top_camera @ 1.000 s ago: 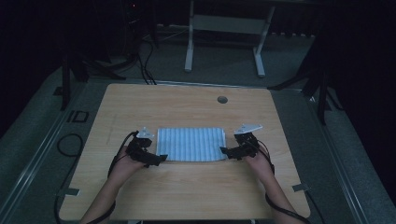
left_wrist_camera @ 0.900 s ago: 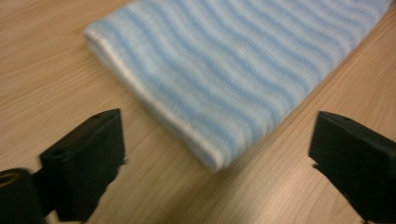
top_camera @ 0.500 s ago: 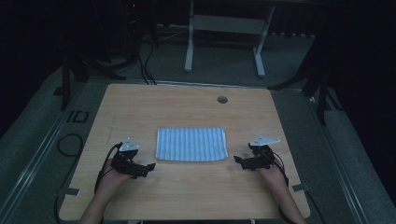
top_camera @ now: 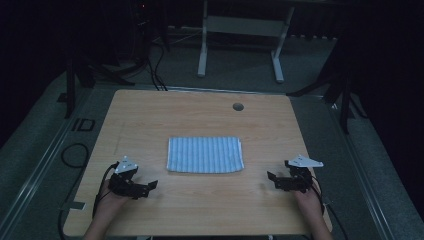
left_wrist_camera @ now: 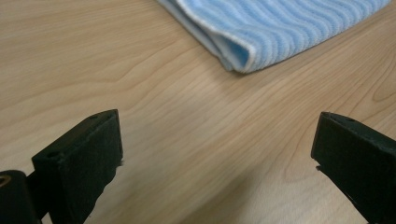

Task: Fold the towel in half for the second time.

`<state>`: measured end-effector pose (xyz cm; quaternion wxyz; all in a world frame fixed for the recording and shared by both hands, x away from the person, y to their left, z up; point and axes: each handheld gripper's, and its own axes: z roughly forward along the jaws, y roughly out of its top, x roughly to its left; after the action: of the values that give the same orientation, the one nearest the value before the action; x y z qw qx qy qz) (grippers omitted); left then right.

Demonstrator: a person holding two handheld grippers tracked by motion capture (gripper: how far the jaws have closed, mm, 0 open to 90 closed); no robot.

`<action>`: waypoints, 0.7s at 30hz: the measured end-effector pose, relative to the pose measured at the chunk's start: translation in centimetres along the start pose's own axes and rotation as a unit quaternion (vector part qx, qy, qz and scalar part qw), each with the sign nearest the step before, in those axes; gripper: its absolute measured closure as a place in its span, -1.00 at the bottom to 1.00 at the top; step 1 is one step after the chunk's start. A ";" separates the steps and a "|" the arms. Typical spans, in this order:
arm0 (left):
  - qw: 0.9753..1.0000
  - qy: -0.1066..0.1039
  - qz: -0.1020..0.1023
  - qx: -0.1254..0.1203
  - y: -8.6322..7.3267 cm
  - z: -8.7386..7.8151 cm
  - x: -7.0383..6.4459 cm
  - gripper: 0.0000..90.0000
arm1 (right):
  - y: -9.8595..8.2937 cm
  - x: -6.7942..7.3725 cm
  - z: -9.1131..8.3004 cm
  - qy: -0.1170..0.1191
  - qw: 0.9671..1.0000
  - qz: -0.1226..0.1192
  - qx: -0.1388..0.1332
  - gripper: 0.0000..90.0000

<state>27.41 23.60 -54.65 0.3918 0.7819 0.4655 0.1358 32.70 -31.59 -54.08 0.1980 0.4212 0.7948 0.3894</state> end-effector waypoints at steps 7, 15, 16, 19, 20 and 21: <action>1.000 0.015 -0.009 0.008 -1.4 -0.5 0.6 -0.95 | -1.5 0.0 -2.1 -0.020 1.000 0.014 -0.007 -0.75; 0.999 0.029 -0.032 -0.014 -2.3 -1.7 1.4 -0.95 | -2.9 -0.5 -3.9 -0.049 0.998 0.028 -0.022 -0.75; 0.999 0.029 -0.034 -0.021 -2.4 -1.9 1.5 -0.95 | -2.9 -0.6 -3.9 -0.052 0.998 0.029 -0.020 -0.75; 0.997 0.037 -0.047 -0.039 -2.5 -2.3 1.7 -0.95 | -3.0 -0.7 -3.8 -0.069 0.997 0.037 -0.017 -0.75; 0.997 0.040 -0.052 -0.045 -2.6 -2.4 1.8 -0.95 | -3.0 -0.7 -3.8 -0.072 0.997 0.039 -0.018 -0.75; 0.996 0.046 -0.057 -0.051 -2.6 -2.4 1.8 -0.95 | -3.1 -0.8 -3.8 -0.076 0.996 0.042 -0.021 -0.75</action>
<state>25.34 27.00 -55.29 0.4160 0.7261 0.5196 0.1724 29.10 -35.05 -54.16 0.2504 0.4782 0.7506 0.3811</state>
